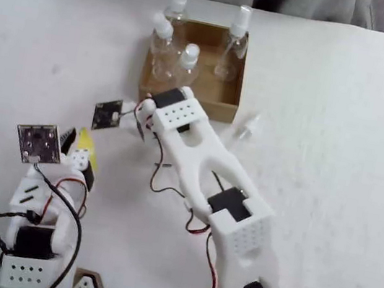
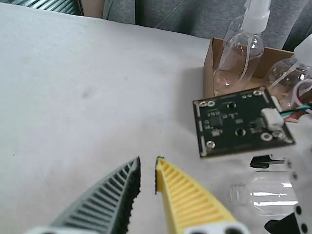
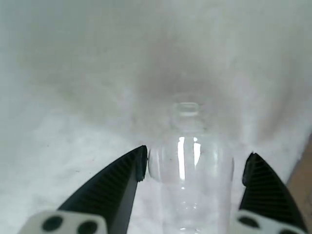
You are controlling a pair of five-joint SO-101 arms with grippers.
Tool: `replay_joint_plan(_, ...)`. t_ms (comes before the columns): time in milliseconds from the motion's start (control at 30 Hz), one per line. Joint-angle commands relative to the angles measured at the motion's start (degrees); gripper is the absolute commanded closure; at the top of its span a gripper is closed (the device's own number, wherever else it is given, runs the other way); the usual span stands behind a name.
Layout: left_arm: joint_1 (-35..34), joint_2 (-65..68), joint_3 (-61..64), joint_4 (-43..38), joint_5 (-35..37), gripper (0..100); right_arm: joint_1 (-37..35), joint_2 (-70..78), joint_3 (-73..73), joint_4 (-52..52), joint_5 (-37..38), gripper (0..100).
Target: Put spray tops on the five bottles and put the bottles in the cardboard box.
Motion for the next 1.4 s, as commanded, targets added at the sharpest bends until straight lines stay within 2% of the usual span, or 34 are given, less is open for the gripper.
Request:
replay_joint_plan(0, -0.57, -0.66, 0.00, -0.79, 0.18, 92, -0.22, -1.10, -2.64, -0.31, 0.26, 71.4)
replay_joint_plan(300, -0.57, -0.66, 0.00, -0.79, 0.18, 92, 0.13, 0.13, -2.55, -0.48, 0.62, 72.8)
replay_joint_plan(567, -0.57, -0.66, 0.00, -0.79, 0.18, 92, 0.84, 5.76, -9.14, 2.59, 0.44, 96.1)
replay_joint_plan(733, -0.57, -0.66, 0.00, -0.79, 0.18, 92, 0.84, 5.93, -17.23, 11.12, -0.97, 97.9)
replay_joint_plan(933, -0.57, -0.66, 0.00, -0.79, 0.18, 92, 1.19, 5.41, -31.56, 18.24, -16.09, 97.9)
replay_joint_plan(1100, -0.57, -0.66, 0.00, -0.79, 0.18, 92, 2.95, 5.32, -42.99, 22.73, -32.79, 97.9)
replay_joint_plan(1233, -0.57, -0.66, 0.00, -0.79, 0.18, 92, 6.46, 4.09, -44.22, 22.81, -43.52, 97.9)
replay_joint_plan(1367, -0.57, -0.66, 0.00, -0.79, 0.18, 92, 10.24, 0.22, -39.65, 22.99, -48.88, 98.2)
